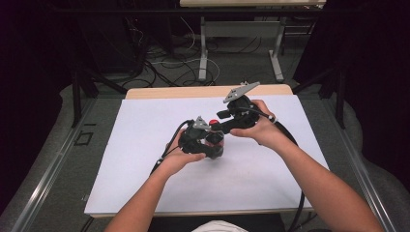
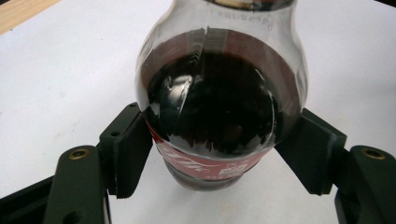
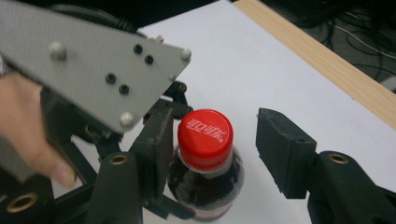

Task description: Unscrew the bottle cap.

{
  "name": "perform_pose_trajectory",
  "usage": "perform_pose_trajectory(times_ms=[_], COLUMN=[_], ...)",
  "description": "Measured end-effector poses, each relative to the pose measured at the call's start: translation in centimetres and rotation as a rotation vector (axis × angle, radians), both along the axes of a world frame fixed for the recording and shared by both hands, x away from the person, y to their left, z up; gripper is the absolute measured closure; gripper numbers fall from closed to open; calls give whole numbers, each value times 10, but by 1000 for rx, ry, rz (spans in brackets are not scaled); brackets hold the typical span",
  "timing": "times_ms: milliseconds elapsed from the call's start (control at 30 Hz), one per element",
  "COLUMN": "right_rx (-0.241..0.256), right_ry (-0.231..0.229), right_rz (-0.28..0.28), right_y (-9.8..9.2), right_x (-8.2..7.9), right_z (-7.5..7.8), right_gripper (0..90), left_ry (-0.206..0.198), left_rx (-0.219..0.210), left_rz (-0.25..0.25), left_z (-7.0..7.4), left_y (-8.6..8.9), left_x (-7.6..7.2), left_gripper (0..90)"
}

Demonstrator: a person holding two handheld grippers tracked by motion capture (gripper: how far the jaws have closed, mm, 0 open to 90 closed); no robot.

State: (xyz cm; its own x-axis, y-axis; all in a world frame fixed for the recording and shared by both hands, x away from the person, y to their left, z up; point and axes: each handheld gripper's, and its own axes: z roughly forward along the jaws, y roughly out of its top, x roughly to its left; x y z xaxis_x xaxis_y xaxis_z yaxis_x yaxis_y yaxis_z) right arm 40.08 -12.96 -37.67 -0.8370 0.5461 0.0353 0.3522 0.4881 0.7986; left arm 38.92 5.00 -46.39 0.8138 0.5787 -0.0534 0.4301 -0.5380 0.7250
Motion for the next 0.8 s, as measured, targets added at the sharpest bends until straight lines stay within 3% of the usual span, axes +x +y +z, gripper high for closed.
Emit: perform_pose_trajectory(times_ms=[200,433,633,800], right_rx=[21,36,28,3], right_ry=[-29,-56,-38,-42], right_rz=[-113,-160,-132,-14], right_y=[9,17,18,13], right_x=[-13,-16,-13,-6], right_z=[-7,-10,-12,-12], right_gripper=[510,570,605,608], left_ry=[-11,-6,-8,-13], left_rx=[-2,-9,3,7], left_rz=[13,13,12,0], left_z=[0,1,-1,-2], left_y=[-1,-2,-1,-1], left_x=[0,-1,0,-1], left_gripper=[306,306,307,308])
